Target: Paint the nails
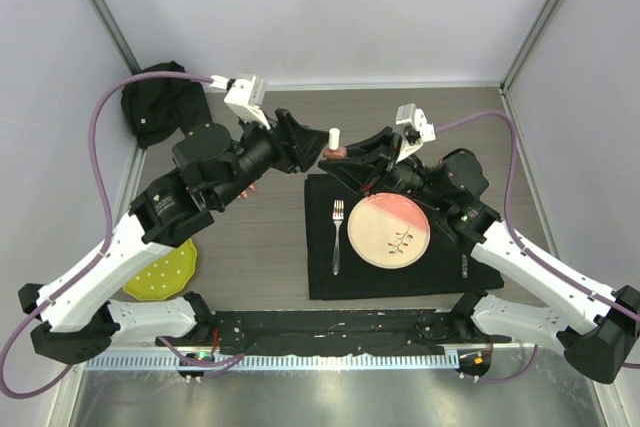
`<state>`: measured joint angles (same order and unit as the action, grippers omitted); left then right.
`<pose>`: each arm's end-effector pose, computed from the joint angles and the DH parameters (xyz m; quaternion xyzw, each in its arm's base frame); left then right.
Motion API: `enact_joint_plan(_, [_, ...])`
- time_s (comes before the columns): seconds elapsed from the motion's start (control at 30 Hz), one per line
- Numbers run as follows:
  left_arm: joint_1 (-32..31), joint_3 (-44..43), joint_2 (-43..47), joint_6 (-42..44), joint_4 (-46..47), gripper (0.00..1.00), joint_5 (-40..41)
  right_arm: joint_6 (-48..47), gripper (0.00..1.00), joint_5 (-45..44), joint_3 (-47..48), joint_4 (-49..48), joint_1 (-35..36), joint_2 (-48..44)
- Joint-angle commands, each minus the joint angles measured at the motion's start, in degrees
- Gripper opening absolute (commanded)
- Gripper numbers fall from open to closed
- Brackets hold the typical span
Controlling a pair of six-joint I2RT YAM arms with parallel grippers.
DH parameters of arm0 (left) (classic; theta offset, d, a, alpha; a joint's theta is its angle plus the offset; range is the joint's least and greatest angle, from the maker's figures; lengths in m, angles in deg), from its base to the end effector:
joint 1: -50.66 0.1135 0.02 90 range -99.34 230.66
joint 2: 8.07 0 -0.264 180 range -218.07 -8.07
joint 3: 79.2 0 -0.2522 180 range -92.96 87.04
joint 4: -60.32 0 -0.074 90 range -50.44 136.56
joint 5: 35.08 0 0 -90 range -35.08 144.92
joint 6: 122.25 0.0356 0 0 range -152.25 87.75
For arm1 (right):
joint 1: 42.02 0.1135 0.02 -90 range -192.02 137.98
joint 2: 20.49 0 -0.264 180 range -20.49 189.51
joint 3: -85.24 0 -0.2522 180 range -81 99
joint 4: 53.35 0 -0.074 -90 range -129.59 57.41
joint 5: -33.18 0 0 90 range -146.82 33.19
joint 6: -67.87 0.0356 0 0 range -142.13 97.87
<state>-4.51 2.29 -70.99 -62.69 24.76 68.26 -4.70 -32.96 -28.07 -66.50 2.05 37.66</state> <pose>0.1287 -0.1706 0.4954 0.0701 0.7034 -0.4171 0.5712 0.1546 0.1697 0.4146 -0.2930 0.4951 0.5137 0.6365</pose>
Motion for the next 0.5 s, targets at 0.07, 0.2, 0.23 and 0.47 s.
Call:
enact_joint_plan(0.07, [-1.4,0.4,1.9,3.1,10.7,0.54,-2.4,-2.8,0.01,-0.9,2.1,-3.4,-0.1,0.3])
enact_joint_plan(0.2, [-1.3,2.0,3.4,3.0,11.6,0.53,-2.3,-2.5,0.01,-1.4,1.8,-3.5,-0.1,0.1])
enact_joint_plan(0.23, [-1.4,2.2,3.8,2.8,11.5,0.53,-1.9,-2.4,0.01,-1.4,1.7,-3.6,-0.1,0.0])
enact_joint_plan(0.47, [-1.3,6.4,7.5,4.2,15.9,0.55,-3.9,-2.2,0.01,-2.1,1.8,-2.9,-0.2,-0.4])
